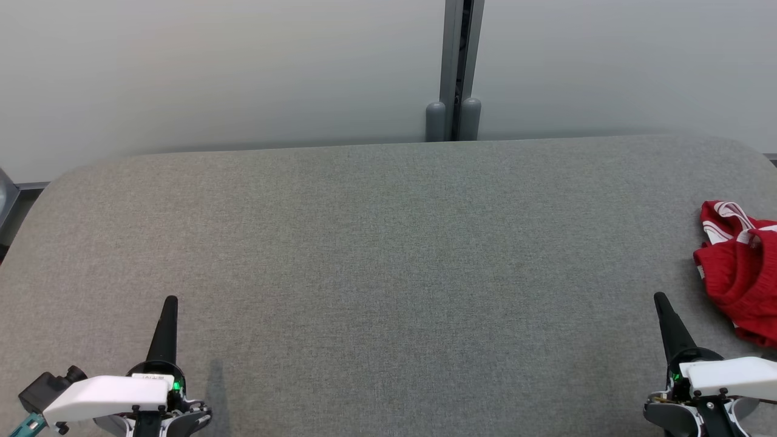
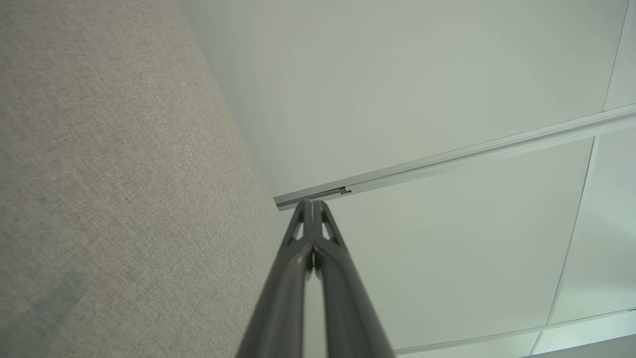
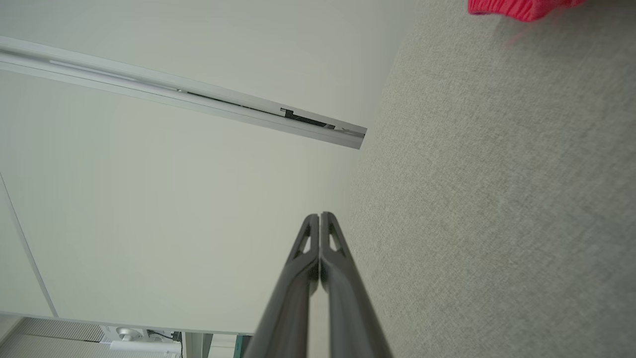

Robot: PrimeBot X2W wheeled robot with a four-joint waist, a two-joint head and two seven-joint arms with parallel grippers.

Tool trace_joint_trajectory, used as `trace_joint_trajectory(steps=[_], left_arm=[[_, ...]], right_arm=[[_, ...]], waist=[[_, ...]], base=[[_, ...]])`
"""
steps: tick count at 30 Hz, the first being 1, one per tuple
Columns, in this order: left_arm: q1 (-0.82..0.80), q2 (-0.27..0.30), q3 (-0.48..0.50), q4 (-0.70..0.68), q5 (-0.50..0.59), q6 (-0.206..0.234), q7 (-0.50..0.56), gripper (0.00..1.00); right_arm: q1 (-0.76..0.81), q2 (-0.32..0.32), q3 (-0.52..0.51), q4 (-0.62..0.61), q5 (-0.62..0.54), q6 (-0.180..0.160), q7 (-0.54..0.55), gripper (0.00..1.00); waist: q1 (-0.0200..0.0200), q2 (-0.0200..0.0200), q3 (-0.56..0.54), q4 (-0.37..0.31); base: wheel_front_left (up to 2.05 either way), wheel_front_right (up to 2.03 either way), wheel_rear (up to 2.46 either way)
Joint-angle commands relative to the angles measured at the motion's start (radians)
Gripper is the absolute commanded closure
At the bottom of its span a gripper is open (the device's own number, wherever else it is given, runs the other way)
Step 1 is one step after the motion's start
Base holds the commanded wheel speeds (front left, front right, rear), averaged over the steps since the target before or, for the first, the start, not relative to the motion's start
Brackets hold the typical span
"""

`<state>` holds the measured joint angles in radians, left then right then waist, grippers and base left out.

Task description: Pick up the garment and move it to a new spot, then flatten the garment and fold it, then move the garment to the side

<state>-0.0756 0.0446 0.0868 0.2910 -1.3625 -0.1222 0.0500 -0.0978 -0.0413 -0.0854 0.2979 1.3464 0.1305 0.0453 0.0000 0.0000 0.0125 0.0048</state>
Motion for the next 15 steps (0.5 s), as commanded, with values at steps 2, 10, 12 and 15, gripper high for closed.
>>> trace_joint_trajectory(steps=[2,10,12,15], left_arm=[[-0.027,0.006,0.009,-0.014,-0.032,-0.005,0.008,1.00],[-0.029,0.007,0.014,-0.022,-0.085,-0.007,0.021,1.00],[-0.033,0.007,0.018,-0.030,-0.127,-0.009,0.033,1.00],[-0.035,0.007,0.020,-0.033,-0.149,-0.009,0.039,1.00]], right_arm=[[-0.016,-0.010,-0.006,-0.017,0.035,0.000,0.012,1.00],[-0.016,-0.011,-0.012,-0.025,0.091,0.000,0.029,1.00],[-0.016,-0.011,-0.018,-0.034,0.138,0.000,0.039,1.00],[-0.016,-0.012,-0.020,-0.039,0.160,0.000,0.045,1.00]], waist=[[0.0000,0.0000,-0.001,0.000],[0.0000,0.0000,-0.003,-0.001],[0.0000,0.0000,-0.004,-0.002],[0.0000,0.0000,-0.005,-0.003]], base=[[0.00,0.00,0.00],[0.00,0.00,0.00],[0.00,0.00,0.00],[0.00,0.00,0.00]])
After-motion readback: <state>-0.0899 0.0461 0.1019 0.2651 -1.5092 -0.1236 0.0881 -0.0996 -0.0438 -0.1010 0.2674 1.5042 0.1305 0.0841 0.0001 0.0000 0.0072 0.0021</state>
